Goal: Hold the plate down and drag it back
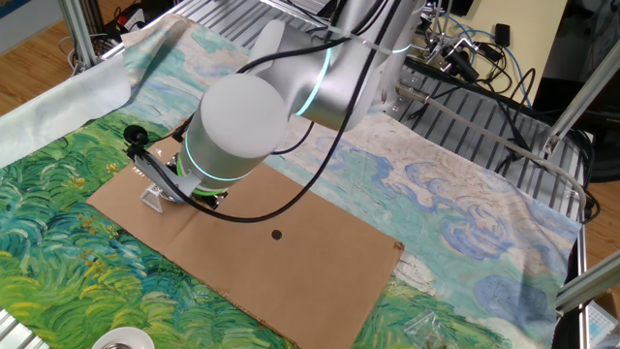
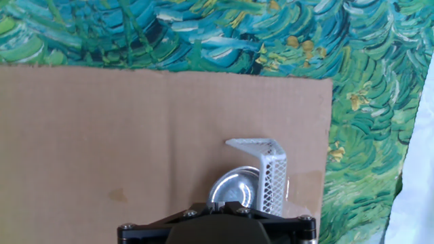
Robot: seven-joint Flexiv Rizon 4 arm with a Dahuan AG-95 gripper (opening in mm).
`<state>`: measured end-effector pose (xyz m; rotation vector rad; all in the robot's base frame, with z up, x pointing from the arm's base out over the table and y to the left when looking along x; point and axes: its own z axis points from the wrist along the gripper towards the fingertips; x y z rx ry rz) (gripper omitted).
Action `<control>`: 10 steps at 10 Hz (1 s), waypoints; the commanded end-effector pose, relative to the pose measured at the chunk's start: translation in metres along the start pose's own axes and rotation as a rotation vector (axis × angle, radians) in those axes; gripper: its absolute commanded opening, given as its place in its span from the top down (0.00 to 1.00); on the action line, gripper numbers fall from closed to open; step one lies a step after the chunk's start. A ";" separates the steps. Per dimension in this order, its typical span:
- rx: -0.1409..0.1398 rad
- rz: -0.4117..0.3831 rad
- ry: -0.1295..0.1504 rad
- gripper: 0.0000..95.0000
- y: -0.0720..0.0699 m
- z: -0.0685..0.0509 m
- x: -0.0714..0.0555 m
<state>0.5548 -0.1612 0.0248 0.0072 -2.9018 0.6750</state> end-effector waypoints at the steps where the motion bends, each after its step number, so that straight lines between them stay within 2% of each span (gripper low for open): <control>1: 0.014 -0.002 0.000 1.00 -0.001 0.001 0.002; 10: 0.015 0.003 -0.007 1.00 -0.003 0.008 0.005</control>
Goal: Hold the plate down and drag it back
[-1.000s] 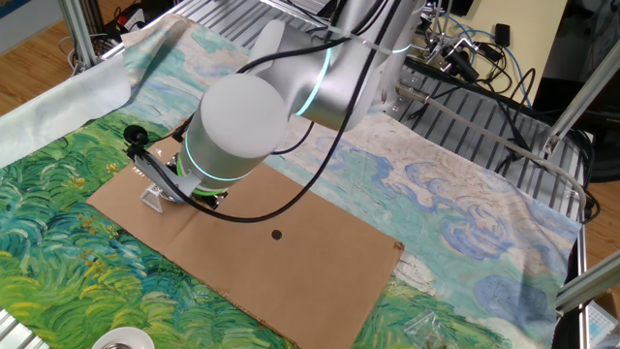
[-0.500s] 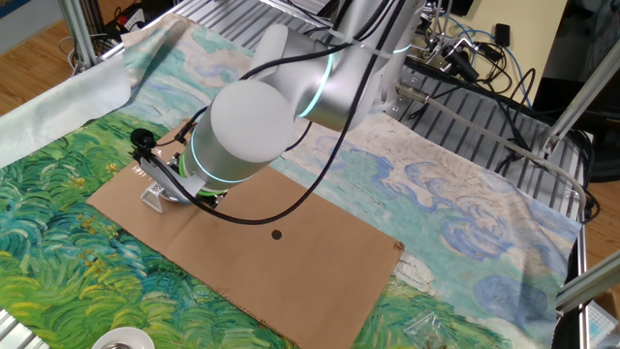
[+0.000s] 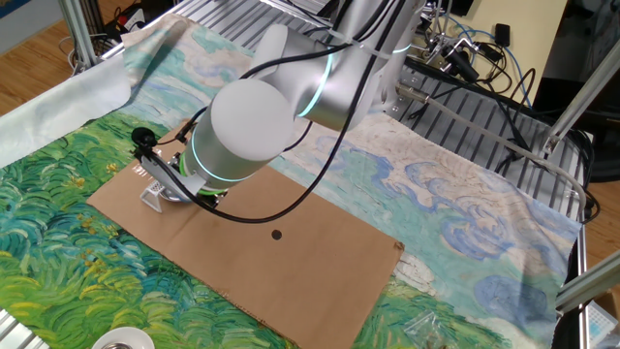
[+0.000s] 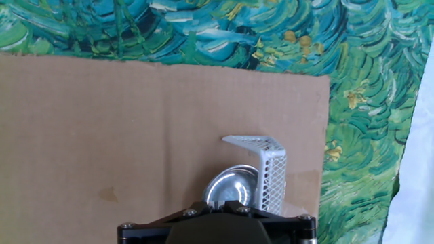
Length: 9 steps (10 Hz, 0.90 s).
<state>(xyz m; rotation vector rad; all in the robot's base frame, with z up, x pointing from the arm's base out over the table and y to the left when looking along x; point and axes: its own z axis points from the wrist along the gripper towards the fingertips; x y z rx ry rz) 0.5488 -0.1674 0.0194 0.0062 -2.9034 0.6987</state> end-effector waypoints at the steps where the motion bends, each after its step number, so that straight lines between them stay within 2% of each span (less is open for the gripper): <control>1: -0.001 -0.001 -0.001 1.00 0.000 0.000 0.000; 5: -0.030 0.006 -0.002 1.00 0.001 0.001 0.001; 7: -0.037 0.010 -0.002 1.00 0.001 0.001 0.001; 9: -0.057 0.022 -0.001 1.00 0.002 0.001 0.002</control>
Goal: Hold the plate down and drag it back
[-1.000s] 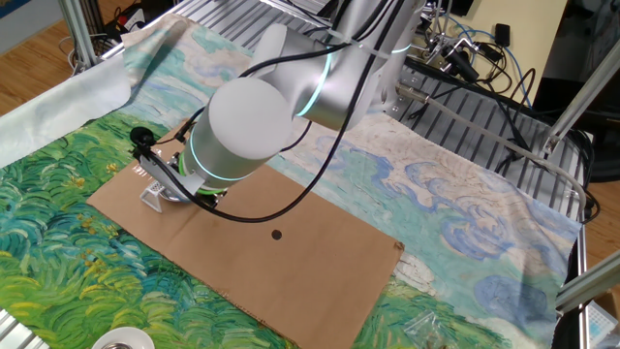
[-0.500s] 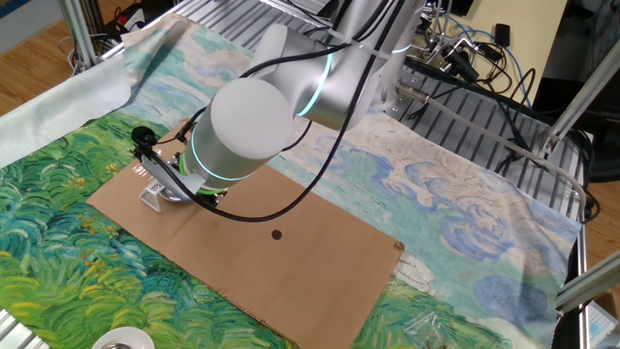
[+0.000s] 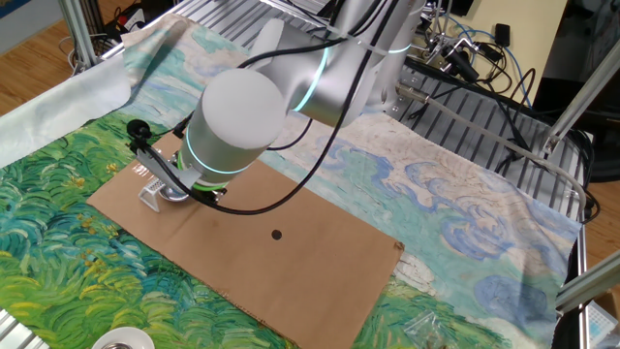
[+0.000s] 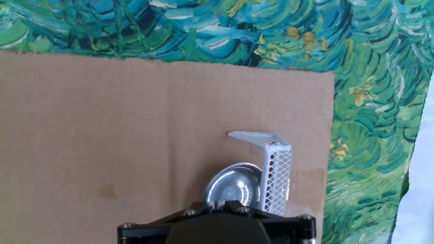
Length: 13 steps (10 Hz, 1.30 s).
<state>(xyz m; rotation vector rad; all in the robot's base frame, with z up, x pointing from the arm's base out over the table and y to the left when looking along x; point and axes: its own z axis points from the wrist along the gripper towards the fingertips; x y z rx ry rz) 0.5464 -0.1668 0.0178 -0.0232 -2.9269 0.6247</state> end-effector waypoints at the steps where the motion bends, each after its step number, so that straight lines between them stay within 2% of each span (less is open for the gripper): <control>1: -0.014 0.010 0.002 1.00 0.002 0.000 0.001; 7: -0.040 0.039 0.005 1.00 0.010 -0.005 0.005; 11: -0.073 0.065 0.012 1.00 0.019 -0.011 0.008; 13: -0.066 0.058 0.011 1.00 0.019 -0.011 0.008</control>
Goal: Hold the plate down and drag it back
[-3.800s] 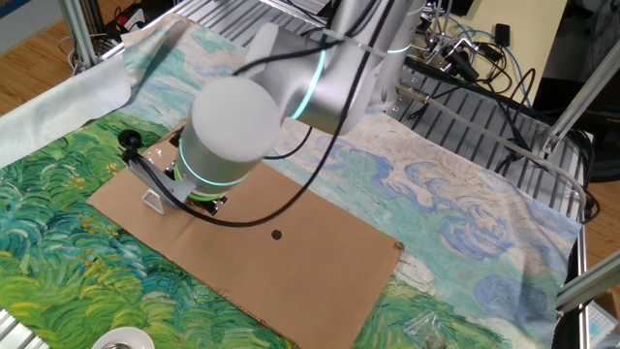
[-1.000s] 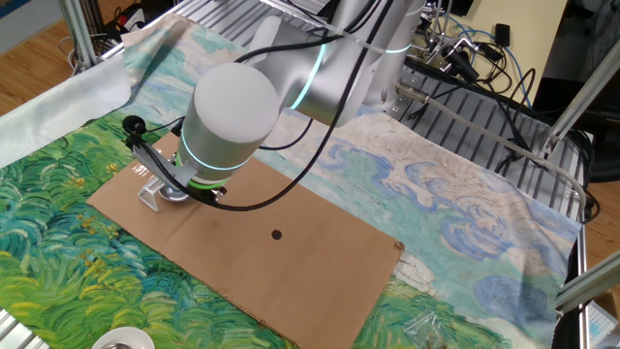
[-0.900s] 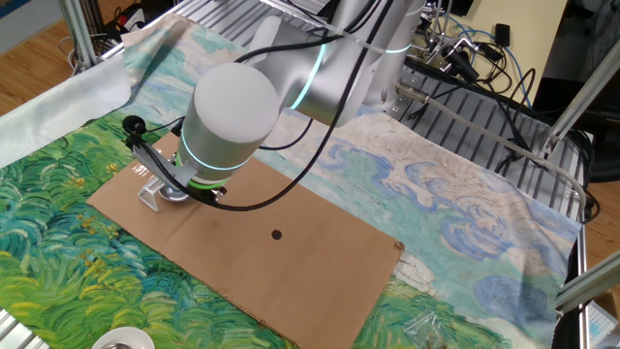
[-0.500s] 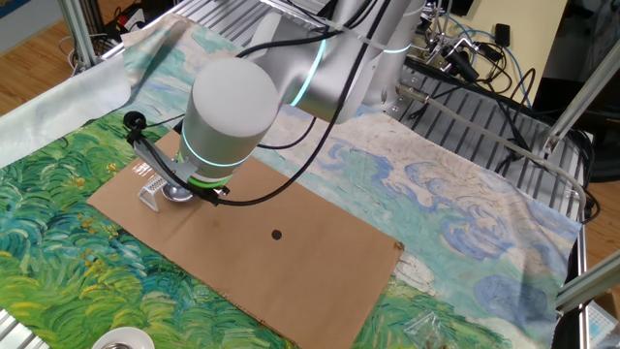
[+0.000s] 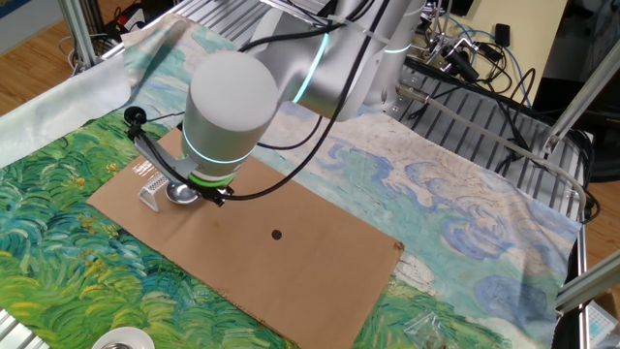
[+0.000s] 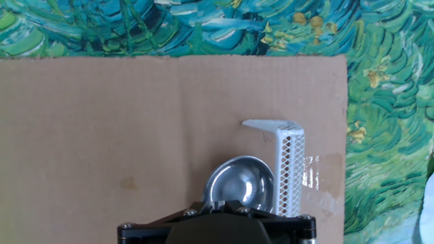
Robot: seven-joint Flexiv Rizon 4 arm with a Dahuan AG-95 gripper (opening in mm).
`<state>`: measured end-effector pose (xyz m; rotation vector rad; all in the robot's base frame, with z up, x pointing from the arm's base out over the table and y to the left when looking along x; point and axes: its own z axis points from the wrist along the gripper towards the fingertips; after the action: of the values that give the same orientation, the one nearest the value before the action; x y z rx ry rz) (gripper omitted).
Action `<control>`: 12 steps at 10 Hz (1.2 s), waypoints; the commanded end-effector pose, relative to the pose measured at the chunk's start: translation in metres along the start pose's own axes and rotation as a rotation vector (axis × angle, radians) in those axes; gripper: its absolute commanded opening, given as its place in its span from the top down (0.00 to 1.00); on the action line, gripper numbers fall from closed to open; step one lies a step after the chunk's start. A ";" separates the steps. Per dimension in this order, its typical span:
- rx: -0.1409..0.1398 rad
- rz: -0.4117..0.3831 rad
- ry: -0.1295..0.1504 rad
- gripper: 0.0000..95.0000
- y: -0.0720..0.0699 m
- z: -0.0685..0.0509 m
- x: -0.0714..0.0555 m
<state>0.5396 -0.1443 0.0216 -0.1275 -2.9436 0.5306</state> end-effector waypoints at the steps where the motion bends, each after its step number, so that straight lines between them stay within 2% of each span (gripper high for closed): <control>1: 0.012 -0.013 -0.003 1.00 0.000 0.001 0.000; 2: 0.022 -0.025 -0.004 1.00 0.000 0.000 0.000; 3: 0.046 -0.044 -0.007 1.00 -0.001 0.000 0.000; 5: 0.051 -0.060 -0.012 1.00 -0.003 0.002 0.000; 8: 0.047 -0.061 -0.015 1.00 -0.005 0.006 -0.002; 10: 0.022 -0.049 -0.018 1.00 -0.004 0.008 -0.002; 11: 0.018 -0.046 -0.020 1.00 -0.003 0.009 -0.003; 12: -0.001 -0.038 -0.022 1.00 -0.002 0.010 -0.003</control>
<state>0.5412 -0.1504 0.0121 -0.0656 -2.9621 0.5365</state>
